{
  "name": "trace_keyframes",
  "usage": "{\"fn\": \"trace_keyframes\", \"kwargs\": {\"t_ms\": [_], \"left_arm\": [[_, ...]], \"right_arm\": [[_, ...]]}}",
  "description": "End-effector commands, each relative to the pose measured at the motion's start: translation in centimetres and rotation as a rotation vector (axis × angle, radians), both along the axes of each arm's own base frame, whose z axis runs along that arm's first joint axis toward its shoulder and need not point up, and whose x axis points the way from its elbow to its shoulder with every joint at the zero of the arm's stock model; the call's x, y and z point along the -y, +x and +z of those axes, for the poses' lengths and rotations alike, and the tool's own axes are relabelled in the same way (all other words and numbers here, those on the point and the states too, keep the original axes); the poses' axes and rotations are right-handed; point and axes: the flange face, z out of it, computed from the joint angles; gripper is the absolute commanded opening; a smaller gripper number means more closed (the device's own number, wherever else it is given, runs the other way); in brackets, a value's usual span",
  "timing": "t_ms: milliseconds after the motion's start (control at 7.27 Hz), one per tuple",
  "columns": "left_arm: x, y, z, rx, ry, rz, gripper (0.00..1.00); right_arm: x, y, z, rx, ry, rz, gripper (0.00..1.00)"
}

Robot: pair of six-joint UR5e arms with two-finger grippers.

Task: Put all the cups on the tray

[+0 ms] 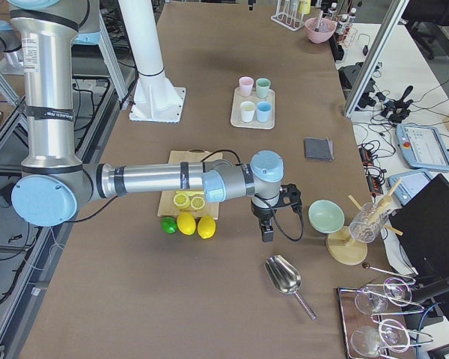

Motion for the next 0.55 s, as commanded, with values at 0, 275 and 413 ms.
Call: {"fn": "trace_keyframes", "kwargs": {"t_ms": [0,275,413], "left_arm": [[-0.1,-0.2,-0.9,-0.004,0.017,-0.004,0.98],[0.0,-0.2,-1.9,-0.008,0.037,-0.004,0.98],[0.1,-0.2,-1.7,-0.008,0.034,-0.004,0.97]], "right_arm": [[-0.9,-0.3,1.0,0.05,0.002,-0.014,1.0],[-1.2,-0.6,1.4,0.098,-0.015,-0.028,1.0],[-1.2,-0.6,1.6,0.095,-0.016,-0.028,1.0]]}}
